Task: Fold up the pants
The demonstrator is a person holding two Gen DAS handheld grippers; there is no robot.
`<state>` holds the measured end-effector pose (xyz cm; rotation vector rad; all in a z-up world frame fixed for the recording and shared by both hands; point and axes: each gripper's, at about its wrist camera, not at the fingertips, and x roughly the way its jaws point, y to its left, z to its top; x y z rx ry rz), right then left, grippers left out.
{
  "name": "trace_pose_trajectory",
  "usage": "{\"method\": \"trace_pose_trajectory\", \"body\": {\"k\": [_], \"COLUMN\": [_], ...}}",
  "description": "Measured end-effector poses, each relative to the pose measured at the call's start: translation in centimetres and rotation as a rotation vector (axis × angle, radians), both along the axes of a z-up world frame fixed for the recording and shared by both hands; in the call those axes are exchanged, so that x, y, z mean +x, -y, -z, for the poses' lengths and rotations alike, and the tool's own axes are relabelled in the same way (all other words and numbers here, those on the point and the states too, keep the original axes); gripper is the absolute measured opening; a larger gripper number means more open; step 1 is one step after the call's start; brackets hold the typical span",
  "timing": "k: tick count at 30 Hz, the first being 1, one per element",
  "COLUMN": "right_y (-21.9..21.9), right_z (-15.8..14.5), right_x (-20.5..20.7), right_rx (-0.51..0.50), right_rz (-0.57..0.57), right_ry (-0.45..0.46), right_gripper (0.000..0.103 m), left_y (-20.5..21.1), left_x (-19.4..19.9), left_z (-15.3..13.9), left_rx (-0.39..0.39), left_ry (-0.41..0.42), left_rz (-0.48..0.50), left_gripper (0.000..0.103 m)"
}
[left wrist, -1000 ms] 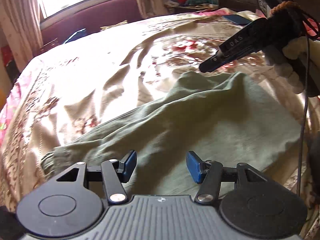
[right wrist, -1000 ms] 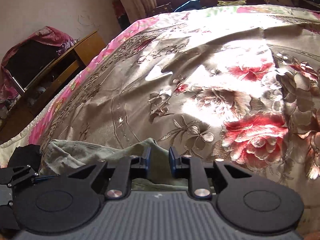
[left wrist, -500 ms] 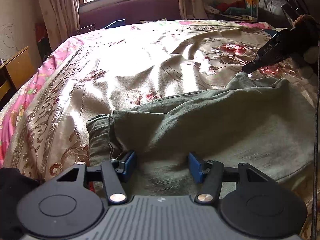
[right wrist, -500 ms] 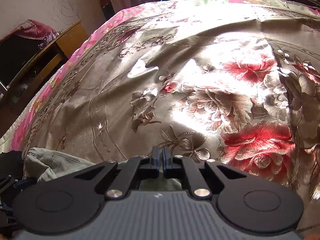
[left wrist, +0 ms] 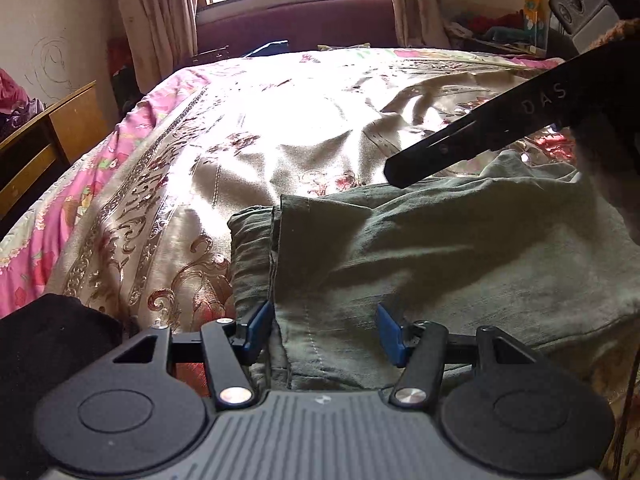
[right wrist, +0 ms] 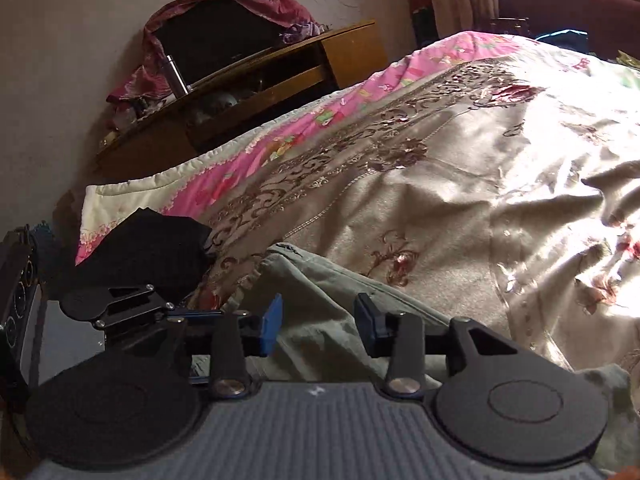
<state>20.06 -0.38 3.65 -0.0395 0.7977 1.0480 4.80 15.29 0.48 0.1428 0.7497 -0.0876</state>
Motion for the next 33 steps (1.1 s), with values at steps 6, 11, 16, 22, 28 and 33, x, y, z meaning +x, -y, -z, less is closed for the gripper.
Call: {"method": "trace_pose_trajectory", "body": {"k": [6, 11, 16, 22, 28, 33], "right_y": [-6.8, -8.0, -8.4, 0.4, 17.3, 26.2], "right_z": [3.4, 3.0, 2.2, -1.0, -1.3, 1.2], "right_x": [1.1, 0.3, 0.3, -0.5, -3.8, -4.5], "right_rx": [-0.129, -0.117, -0.108, 0.026, 0.026, 0.057], "right_rz": [-0.054, -0.045, -0.032, 0.176, 0.573, 0.745], "right_ry": [-0.023, 0.026, 0.054, 0.013, -0.062, -0.185], "right_gripper": [0.004, 0.001, 0.006, 0.012, 0.032, 0.032], "left_y": [-0.6, -0.7, -0.1, 0.5, 3.5, 10.8], "left_x": [-0.8, -1.2, -1.4, -2.4, -2.4, -2.4], "left_z": [0.7, 0.6, 0.4, -1.6, -3.6, -3.7], "left_rx": [-0.026, -0.026, -0.002, 0.017, -0.015, -0.09], "left_ry": [-0.025, -0.031, -0.039, 0.005, 0.05, 0.004], "left_rz": [-0.005, -0.005, -0.005, 0.002, 0.087, 0.308], "left_gripper": [0.071, 0.071, 0.071, 0.071, 0.071, 0.071]}}
